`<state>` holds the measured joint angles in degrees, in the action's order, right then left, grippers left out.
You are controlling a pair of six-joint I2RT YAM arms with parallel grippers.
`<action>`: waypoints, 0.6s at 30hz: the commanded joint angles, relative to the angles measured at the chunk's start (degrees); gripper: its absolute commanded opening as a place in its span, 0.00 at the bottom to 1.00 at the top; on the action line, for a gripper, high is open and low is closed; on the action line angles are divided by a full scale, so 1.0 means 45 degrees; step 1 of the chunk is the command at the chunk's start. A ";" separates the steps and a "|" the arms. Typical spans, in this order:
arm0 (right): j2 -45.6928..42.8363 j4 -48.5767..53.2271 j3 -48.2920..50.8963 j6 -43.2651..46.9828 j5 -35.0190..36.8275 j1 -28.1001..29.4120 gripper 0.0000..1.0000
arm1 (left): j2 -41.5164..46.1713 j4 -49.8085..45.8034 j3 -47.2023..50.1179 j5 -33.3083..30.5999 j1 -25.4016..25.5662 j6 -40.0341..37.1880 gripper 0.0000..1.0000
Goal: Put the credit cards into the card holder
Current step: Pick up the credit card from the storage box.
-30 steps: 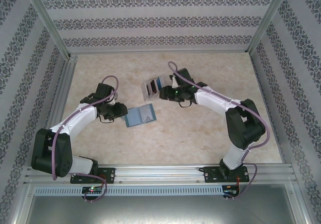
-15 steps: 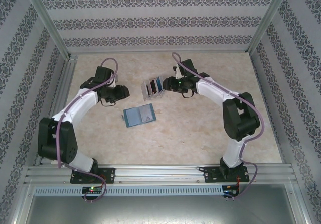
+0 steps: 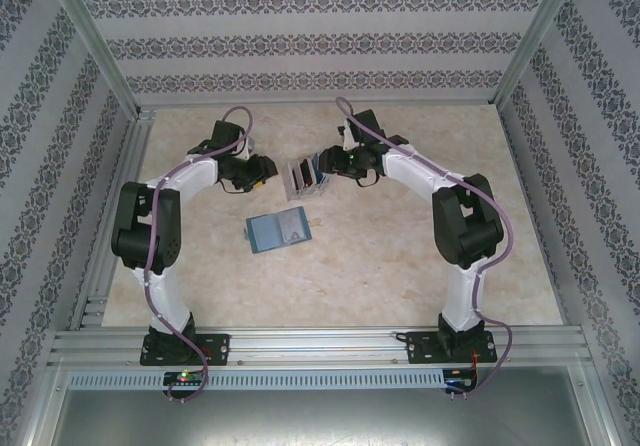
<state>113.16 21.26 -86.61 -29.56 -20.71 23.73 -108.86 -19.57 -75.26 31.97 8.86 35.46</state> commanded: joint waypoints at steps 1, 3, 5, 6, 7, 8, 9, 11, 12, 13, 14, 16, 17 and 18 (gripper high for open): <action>0.0609 0.0602 -0.0753 0.0293 -0.0336 -0.0142 0.54 | -0.0290 0.0850 -0.0462 0.0402 -0.0156 0.0446 0.47; 0.0856 0.0809 -0.1122 0.0337 -0.0462 -0.0155 0.54 | -0.0443 0.1090 -0.0424 0.0449 -0.0135 0.0570 0.47; 0.1049 0.0856 -0.1377 0.0358 -0.0478 -0.0155 0.54 | -0.0619 0.1218 -0.0457 0.0533 -0.0083 0.0631 0.47; 0.1188 0.0897 -0.1552 0.0358 -0.0505 -0.0171 0.54 | -0.0701 0.1224 -0.0500 0.0548 -0.0057 0.0635 0.47; 0.1340 0.0973 -0.1742 0.0344 -0.0586 -0.0175 0.55 | -0.0776 0.1225 -0.0521 0.0570 -0.0037 0.0645 0.47; 0.1460 0.1042 -0.1921 0.0339 -0.0663 -0.0175 0.54 | -0.0830 0.1225 -0.0540 0.0553 -0.0027 0.0682 0.47; 0.1609 0.1113 -0.2125 0.0339 -0.0736 -0.0175 0.54 | -0.0858 0.1244 -0.0540 0.0563 -0.0009 0.0711 0.47; 0.1873 0.1183 -0.2452 0.0319 -0.0921 -0.0165 0.54 | -0.0954 0.1317 -0.0555 0.0601 0.0059 0.0746 0.47; 0.1993 0.1218 -0.2609 0.0319 -0.0959 -0.0155 0.54 | -0.1021 0.1351 -0.0560 0.0621 0.0096 0.0771 0.47; 0.2133 0.1261 -0.2780 0.0319 -0.0969 -0.0155 0.54 | -0.1061 0.1390 -0.0578 0.0645 0.0118 0.0813 0.47; 0.2238 0.1331 -0.2949 0.0339 -0.0964 -0.0169 0.54 | -0.1103 0.1409 -0.0589 0.0686 0.0148 0.0857 0.47; 0.2562 0.1674 -0.3439 0.0409 -0.1034 -0.0185 0.54 | -0.1232 0.1424 -0.0666 0.0728 0.0251 0.0904 0.47; 0.2665 0.1775 -0.3593 0.0433 -0.1061 -0.0175 0.54 | -0.1301 0.1420 -0.0740 0.0743 0.0294 0.0889 0.47; 0.2723 0.1811 -0.3696 0.0456 -0.1081 -0.0165 0.54 | -0.1410 0.1384 -0.0831 0.0794 0.0347 0.0889 0.47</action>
<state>123.98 26.72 -100.75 -28.67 -24.08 23.35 -114.04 -14.85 -76.90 34.22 9.45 38.46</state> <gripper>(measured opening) 0.545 0.468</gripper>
